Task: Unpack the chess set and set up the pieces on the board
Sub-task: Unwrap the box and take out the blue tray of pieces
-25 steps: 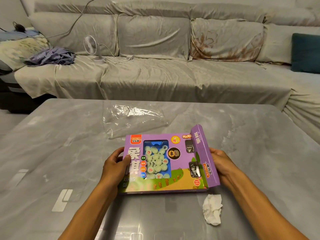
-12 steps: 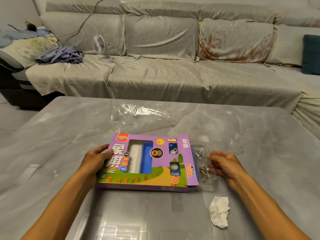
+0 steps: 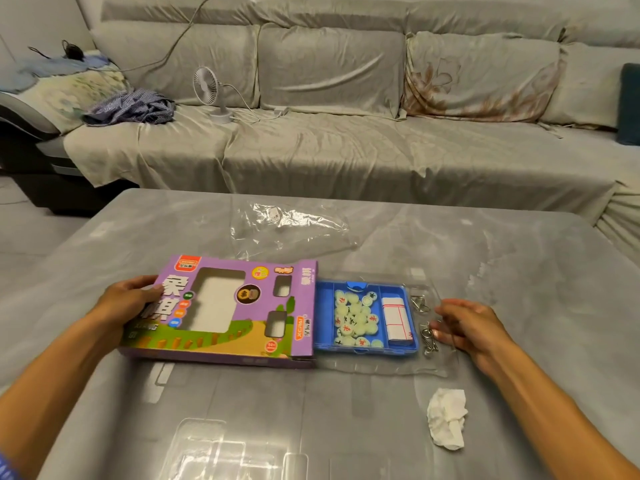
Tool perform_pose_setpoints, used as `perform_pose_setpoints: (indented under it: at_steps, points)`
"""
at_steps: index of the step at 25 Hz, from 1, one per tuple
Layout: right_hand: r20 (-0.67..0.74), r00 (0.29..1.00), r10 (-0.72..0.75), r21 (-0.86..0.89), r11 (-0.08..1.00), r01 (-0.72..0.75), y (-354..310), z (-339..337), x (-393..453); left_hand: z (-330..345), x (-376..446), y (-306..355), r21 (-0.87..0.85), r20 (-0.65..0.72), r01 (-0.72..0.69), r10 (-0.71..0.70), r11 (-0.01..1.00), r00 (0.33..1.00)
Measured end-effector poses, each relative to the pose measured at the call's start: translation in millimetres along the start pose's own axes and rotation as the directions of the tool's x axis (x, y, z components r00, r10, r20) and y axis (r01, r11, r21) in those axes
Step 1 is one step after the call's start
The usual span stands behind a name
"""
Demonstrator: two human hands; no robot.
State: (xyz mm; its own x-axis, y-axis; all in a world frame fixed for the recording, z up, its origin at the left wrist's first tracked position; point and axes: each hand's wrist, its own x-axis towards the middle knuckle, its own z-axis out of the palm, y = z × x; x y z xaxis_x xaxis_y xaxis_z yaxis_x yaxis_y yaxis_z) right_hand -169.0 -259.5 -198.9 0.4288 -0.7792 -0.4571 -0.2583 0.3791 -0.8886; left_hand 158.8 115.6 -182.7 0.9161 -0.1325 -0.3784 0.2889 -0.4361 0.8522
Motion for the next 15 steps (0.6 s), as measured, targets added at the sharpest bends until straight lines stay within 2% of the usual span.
perform_pose_setpoints:
  at_steps: [5, 7, 9, 10, 12, 14, 15]
  points:
    - [0.006, 1.000, -0.012, -0.022, 1.000, 0.012, 2, 2, 0, -36, 25, 3, 0.151, -0.138, -0.032, 0.053, 0.988, 0.989]
    - [-0.009, 0.998, -0.060, -0.100, 0.993, 0.059, 2, 4, 1, -36, 29, 3, 0.268, -0.252, -0.079, 0.149, 0.960, 0.956]
    - [-0.065, 0.985, -0.157, -0.296, 0.946, 0.132, 3, 5, 1, -19, 12, 9, 0.392, -0.333, -0.173, 0.315, 0.904, 0.889]
    - [-0.084, 0.970, -0.230, -0.447, 0.879, 0.169, 3, 4, -2, -2, -6, 10, 0.418, -0.309, -0.293, 0.438, 0.860, 0.844]
    - [-0.052, 0.920, -0.389, -0.710, 0.662, 0.240, 4, 2, -21, 43, -61, 8, 0.393, -0.139, -0.598, 0.688, 0.698, 0.712]
    - [0.060, 0.880, -0.470, -0.843, 0.448, 0.297, 7, -2, -54, 88, -117, -7, 0.303, 0.108, -0.810, 0.827, 0.502, 0.552]
    - [0.119, 0.884, -0.452, -0.879, 0.366, 0.306, 9, -4, -73, 107, -136, -17, 0.279, 0.225, -0.856, 0.837, 0.436, 0.499]
